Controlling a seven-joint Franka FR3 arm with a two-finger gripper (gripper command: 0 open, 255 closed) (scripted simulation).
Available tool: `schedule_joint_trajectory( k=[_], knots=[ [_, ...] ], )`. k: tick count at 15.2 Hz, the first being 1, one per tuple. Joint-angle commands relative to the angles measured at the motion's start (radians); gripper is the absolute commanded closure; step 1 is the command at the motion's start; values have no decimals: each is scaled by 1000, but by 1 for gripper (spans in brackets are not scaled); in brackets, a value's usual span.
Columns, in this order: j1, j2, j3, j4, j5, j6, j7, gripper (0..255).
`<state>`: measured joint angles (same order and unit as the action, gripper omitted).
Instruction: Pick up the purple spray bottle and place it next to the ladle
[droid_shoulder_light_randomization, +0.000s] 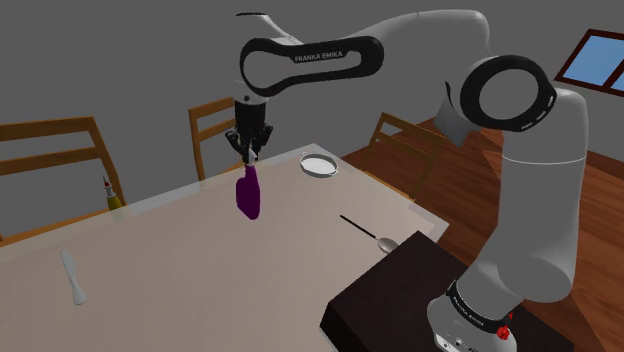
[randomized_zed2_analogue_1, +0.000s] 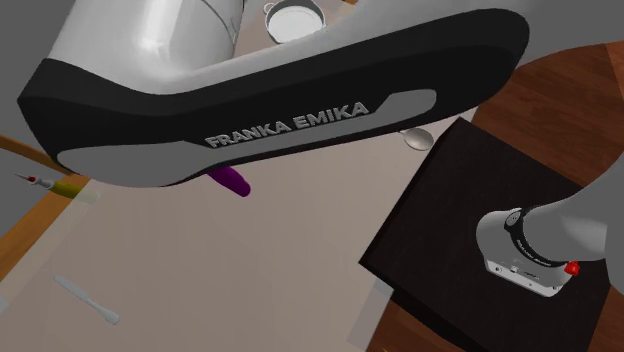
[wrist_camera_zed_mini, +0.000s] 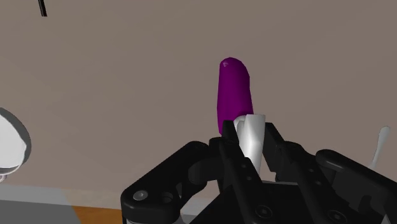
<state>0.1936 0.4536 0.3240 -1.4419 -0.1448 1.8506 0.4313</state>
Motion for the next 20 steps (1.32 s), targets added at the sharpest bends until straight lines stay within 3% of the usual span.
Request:
schedule_joint_trajectory(
  k=[1, 20],
  knots=[
    [0, -4, 1, 24, 2, -28, -2, 255],
    [31, 24, 5, 325, -2, -300, -11, 255]
  ],
)
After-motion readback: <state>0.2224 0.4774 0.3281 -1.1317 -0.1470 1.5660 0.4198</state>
